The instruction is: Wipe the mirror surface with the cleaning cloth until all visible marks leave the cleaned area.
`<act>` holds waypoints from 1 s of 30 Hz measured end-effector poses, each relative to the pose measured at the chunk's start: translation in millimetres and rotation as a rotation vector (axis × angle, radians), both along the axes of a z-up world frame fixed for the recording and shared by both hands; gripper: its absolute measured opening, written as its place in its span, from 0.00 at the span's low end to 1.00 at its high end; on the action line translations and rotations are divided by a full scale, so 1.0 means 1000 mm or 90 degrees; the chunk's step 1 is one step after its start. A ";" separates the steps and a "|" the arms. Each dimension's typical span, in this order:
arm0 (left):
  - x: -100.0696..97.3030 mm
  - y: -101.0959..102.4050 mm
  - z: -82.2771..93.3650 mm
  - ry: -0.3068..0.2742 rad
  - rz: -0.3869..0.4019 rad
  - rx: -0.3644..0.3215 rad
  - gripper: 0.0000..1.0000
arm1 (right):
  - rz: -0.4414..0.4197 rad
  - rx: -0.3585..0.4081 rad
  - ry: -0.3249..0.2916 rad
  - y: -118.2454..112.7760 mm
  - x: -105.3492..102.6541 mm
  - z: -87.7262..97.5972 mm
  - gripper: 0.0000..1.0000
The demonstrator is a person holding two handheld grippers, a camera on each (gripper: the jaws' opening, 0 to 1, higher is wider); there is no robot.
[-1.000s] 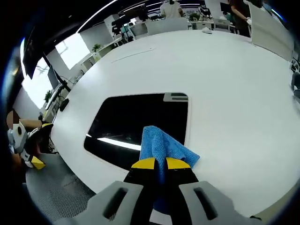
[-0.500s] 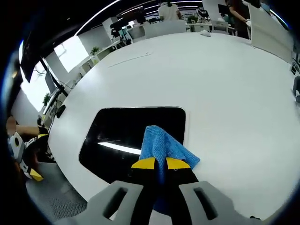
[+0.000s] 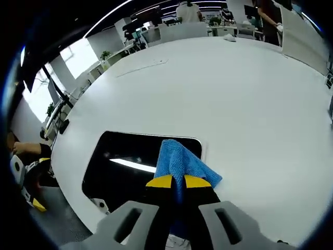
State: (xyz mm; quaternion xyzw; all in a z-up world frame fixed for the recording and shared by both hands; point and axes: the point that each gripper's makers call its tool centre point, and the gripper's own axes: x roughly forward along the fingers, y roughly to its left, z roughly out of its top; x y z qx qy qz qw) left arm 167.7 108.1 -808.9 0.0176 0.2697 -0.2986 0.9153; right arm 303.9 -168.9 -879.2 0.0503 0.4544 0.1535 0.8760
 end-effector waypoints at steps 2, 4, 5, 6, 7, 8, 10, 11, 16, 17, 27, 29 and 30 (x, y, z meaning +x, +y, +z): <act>0.000 0.000 0.000 -0.002 0.000 0.000 0.99 | 0.001 -0.002 0.000 -0.001 0.006 -0.002 0.01; 0.001 0.000 0.002 -0.008 0.001 -0.002 0.99 | 0.002 -0.004 -0.001 -0.001 0.010 -0.002 0.01; 0.000 -0.001 0.002 -0.007 0.001 -0.001 0.99 | 0.003 -0.004 -0.001 -0.001 0.011 -0.003 0.01; 0.000 0.000 0.001 -0.004 0.001 0.000 0.99 | 0.005 -0.006 -0.001 -0.001 0.014 -0.004 0.01; 0.000 0.000 0.001 -0.004 0.002 0.000 0.99 | 0.005 -0.007 -0.002 -0.002 0.016 -0.004 0.01; 0.001 0.000 0.002 -0.006 0.002 0.000 0.99 | 0.006 -0.008 -0.002 -0.002 0.018 -0.004 0.01; 0.000 -0.001 0.002 -0.006 0.003 0.001 0.99 | 0.010 -0.012 -0.004 -0.001 0.022 -0.005 0.01; 0.000 -0.001 0.003 -0.006 0.003 0.001 0.99 | 0.018 -0.018 -0.010 -0.002 0.025 -0.005 0.01; 0.001 0.000 0.003 -0.007 0.005 0.002 0.99 | 0.019 -0.022 -0.033 -0.001 0.036 -0.004 0.01; 0.001 -0.001 0.003 -0.007 0.005 0.003 0.99 | 0.018 -0.022 -0.033 0.000 0.037 -0.003 0.01; 0.001 -0.001 0.003 -0.005 0.005 0.004 0.99 | 0.009 -0.024 -0.032 0.003 0.051 -0.001 0.01; 0.001 0.000 0.003 -0.004 0.006 0.005 0.99 | -0.006 -0.016 -0.029 0.003 0.051 -0.001 0.01; 0.001 0.000 0.003 -0.005 0.006 0.005 0.99 | -0.003 -0.017 -0.033 0.003 0.051 -0.001 0.01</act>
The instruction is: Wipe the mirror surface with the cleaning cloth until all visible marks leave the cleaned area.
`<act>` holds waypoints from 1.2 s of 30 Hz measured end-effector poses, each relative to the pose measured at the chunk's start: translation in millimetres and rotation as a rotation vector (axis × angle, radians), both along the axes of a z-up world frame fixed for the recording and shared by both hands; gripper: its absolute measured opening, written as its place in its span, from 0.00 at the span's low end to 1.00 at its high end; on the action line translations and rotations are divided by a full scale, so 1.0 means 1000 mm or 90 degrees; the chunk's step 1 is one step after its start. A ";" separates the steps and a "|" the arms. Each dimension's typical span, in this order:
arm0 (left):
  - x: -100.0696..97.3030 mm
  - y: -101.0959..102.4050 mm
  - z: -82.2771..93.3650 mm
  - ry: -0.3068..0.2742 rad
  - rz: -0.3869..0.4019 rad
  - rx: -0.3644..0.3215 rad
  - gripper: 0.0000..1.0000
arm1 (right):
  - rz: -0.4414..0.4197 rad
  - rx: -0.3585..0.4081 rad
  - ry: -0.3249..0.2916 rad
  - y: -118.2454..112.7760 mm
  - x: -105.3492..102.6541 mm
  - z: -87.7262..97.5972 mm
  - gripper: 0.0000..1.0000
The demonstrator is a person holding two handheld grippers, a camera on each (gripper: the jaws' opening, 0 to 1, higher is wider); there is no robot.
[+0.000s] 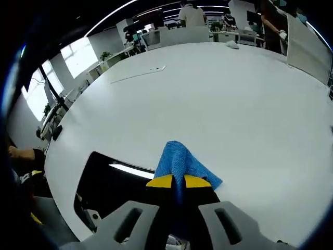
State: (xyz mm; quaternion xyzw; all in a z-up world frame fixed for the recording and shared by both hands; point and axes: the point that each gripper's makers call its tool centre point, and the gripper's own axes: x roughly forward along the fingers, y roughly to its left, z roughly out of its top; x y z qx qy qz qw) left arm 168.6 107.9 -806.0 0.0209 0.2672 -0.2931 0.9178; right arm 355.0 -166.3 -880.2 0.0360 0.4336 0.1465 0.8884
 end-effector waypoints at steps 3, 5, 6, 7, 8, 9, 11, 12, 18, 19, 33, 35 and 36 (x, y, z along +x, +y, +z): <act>0.000 0.001 -0.001 0.000 0.001 0.001 0.99 | 0.008 -0.003 -0.012 -0.001 0.002 -0.002 0.01; 0.000 0.001 -0.001 0.000 0.000 0.002 0.99 | 0.006 -0.002 -0.010 -0.001 0.003 -0.002 0.01; 0.000 0.001 -0.001 0.000 0.000 0.002 0.99 | 0.005 -0.002 -0.009 -0.001 0.003 -0.003 0.01; 0.000 0.001 -0.001 0.000 0.000 0.002 0.99 | 0.003 0.000 -0.008 -0.001 0.003 -0.003 0.01; 0.000 0.001 0.000 0.000 0.000 0.003 0.99 | -0.002 0.004 -0.007 -0.002 0.004 -0.004 0.01; 0.000 0.000 0.000 0.000 0.000 0.002 0.99 | -0.001 0.004 -0.008 -0.001 0.003 -0.003 0.01; 0.000 0.000 0.000 0.001 0.000 0.002 0.99 | 0.000 0.002 -0.010 0.000 0.001 -0.001 0.01; 0.000 0.000 0.000 0.001 0.000 0.002 0.99 | 0.000 0.004 -0.010 0.000 0.000 -0.001 0.01; 0.001 0.001 0.000 -0.001 0.001 0.001 0.99 | -0.021 0.037 -0.015 -0.003 0.002 -0.002 0.01; 0.001 0.001 -0.001 -0.001 0.001 0.001 0.99 | -0.020 0.036 -0.017 -0.003 0.001 -0.001 0.01; 0.000 0.001 -0.002 0.003 -0.003 0.001 0.99 | -0.018 0.047 -0.060 -0.024 0.000 0.062 0.01; 0.001 0.002 -0.003 0.003 -0.003 0.002 0.99 | -0.022 0.047 -0.063 -0.029 -0.003 0.069 0.01; 0.000 0.002 -0.003 0.003 -0.003 0.002 0.99 | -0.022 0.042 -0.065 -0.032 -0.004 0.070 0.01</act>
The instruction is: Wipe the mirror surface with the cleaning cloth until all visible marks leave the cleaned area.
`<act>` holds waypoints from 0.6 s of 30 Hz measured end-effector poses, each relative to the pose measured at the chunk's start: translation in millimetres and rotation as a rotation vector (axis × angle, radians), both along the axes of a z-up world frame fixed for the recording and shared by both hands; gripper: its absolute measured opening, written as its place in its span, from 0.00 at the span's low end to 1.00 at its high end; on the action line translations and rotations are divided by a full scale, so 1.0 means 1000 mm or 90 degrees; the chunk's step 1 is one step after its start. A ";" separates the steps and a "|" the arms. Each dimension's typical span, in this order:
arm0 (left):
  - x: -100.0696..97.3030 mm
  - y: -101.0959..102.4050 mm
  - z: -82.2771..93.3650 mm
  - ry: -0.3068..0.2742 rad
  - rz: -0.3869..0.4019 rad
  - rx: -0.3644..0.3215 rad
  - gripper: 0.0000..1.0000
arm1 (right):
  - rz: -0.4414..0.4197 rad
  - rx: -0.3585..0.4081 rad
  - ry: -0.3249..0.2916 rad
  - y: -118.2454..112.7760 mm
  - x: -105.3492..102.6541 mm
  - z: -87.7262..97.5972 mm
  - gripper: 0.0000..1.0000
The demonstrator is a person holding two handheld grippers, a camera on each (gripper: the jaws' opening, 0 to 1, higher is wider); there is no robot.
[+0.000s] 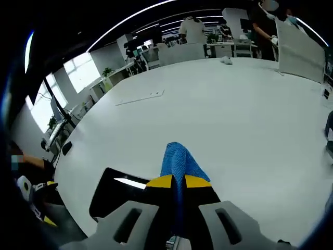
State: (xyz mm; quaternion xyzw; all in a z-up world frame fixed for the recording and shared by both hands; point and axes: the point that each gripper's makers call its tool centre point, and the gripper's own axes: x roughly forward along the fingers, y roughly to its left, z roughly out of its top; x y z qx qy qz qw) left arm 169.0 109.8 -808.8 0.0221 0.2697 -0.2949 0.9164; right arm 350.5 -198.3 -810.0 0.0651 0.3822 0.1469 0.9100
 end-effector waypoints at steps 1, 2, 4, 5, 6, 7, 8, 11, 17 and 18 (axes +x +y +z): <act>0.000 0.000 0.000 0.000 0.000 0.000 0.99 | 0.000 -0.009 -0.001 -0.005 -0.001 -0.001 0.01; 0.000 0.000 0.000 0.000 0.000 0.001 0.99 | -0.003 -0.010 0.001 -0.012 -0.003 -0.001 0.01; 0.000 0.000 0.000 0.000 0.001 0.001 0.99 | -0.016 -0.004 0.004 -0.024 -0.006 -0.001 0.01; 0.000 0.000 0.000 0.000 0.001 0.001 0.99 | -0.018 -0.007 0.005 -0.031 -0.006 -0.004 0.01; 0.000 0.000 0.000 0.000 0.001 0.002 0.99 | -0.021 -0.009 0.006 -0.038 -0.008 -0.005 0.01; 0.000 0.000 0.000 0.000 0.001 0.002 0.99 | -0.026 -0.009 0.008 -0.042 -0.010 -0.006 0.01; 0.000 0.000 0.000 0.000 0.001 0.002 0.99 | -0.033 -0.009 0.013 -0.049 -0.013 -0.008 0.01; 0.000 0.000 0.000 0.001 0.001 0.002 0.99 | -0.046 -0.011 0.018 -0.063 -0.020 -0.012 0.01; -0.001 -0.001 0.000 0.001 -0.001 0.001 0.99 | -0.066 -0.016 0.024 -0.078 -0.031 -0.012 0.01; -0.001 -0.001 0.000 0.001 -0.001 0.002 0.99 | -0.067 -0.018 0.024 -0.080 -0.032 -0.012 0.01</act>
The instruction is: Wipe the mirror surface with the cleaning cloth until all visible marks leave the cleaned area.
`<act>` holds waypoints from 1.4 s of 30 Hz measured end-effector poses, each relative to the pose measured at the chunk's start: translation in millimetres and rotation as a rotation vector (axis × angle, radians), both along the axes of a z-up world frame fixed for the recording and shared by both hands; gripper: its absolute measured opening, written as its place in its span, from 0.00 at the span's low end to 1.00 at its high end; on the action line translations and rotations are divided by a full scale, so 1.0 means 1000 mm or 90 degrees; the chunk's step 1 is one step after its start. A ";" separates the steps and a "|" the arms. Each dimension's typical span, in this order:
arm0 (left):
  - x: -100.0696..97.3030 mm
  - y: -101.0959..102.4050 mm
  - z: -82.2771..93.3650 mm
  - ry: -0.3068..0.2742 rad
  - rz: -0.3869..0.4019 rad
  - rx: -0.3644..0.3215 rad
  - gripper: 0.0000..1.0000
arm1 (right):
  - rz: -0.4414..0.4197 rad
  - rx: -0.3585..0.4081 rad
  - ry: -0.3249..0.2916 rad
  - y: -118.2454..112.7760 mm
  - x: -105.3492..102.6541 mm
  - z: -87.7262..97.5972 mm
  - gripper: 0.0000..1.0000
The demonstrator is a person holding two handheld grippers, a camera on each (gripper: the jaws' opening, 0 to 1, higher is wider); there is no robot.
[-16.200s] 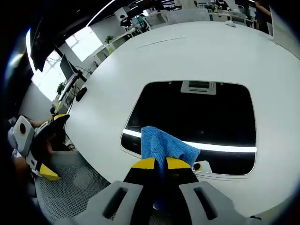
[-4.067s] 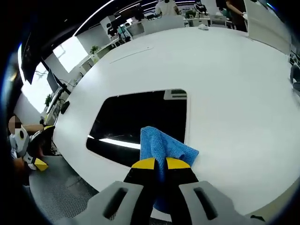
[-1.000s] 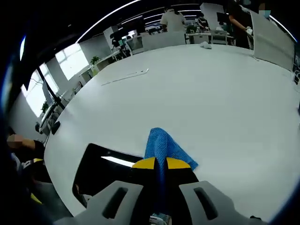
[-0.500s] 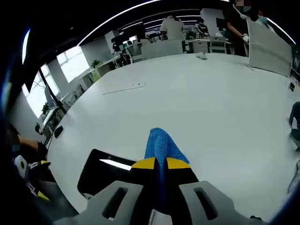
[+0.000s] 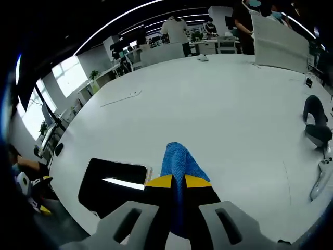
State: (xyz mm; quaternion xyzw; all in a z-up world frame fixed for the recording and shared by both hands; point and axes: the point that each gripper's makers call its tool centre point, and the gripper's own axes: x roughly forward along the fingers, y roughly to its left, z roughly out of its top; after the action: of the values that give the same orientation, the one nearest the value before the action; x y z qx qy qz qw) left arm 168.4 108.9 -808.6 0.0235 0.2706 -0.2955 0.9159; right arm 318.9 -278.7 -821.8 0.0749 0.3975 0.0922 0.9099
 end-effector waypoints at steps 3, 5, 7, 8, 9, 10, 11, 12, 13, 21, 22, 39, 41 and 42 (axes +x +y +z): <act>0.000 0.000 0.000 0.000 0.000 0.000 0.99 | 0.005 -0.017 -0.005 -0.007 -0.001 0.000 0.01; 0.000 0.000 0.000 -0.001 0.000 0.000 0.99 | 0.001 -0.008 -0.006 -0.008 -0.002 -0.001 0.01; 0.000 -0.001 0.001 -0.001 0.000 0.000 0.99 | 0.002 -0.006 -0.002 -0.009 -0.003 -0.004 0.02; 0.000 -0.001 0.002 -0.002 0.001 -0.001 0.99 | 0.003 -0.003 -0.002 -0.008 -0.004 -0.007 0.02; 0.000 -0.001 0.002 -0.002 0.001 -0.001 0.99 | 0.004 -0.003 -0.001 -0.008 -0.005 -0.009 0.02; 0.000 -0.001 0.002 -0.002 0.002 -0.001 0.99 | 0.009 -0.004 0.001 -0.007 -0.006 -0.014 0.02; 0.000 -0.001 0.002 -0.003 0.002 -0.001 0.99 | 0.011 -0.005 0.004 -0.008 -0.007 -0.018 0.02; 0.000 -0.001 0.002 -0.004 0.002 -0.001 0.99 | 0.012 -0.006 0.007 -0.008 -0.007 -0.022 0.02; 0.000 -0.001 0.003 -0.005 0.003 -0.002 0.99 | 0.014 -0.004 0.007 -0.008 -0.009 -0.026 0.02; 0.001 0.000 0.003 -0.008 0.006 -0.002 0.99 | 0.019 -0.011 0.030 -0.007 -0.019 -0.057 0.02; 0.001 0.000 0.003 -0.007 0.006 -0.002 0.99 | 0.018 -0.013 0.035 -0.008 -0.021 -0.059 0.02; 0.004 -0.001 0.015 -0.012 0.022 -0.041 0.99 | 0.071 -0.048 0.033 -0.009 -0.027 -0.068 0.03; 0.005 0.000 0.016 -0.010 0.031 -0.041 0.99 | 0.076 -0.049 0.018 -0.011 -0.026 -0.062 0.06; 0.005 0.000 0.017 -0.010 0.033 -0.043 0.99 | 0.080 -0.045 -0.002 -0.011 -0.024 -0.055 0.12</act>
State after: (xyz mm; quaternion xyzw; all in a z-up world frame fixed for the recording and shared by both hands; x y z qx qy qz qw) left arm 173.8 109.0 -791.6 -0.0123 0.2540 -0.2801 0.9257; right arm 294.6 -289.2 -877.0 0.0177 0.4030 0.1353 0.9050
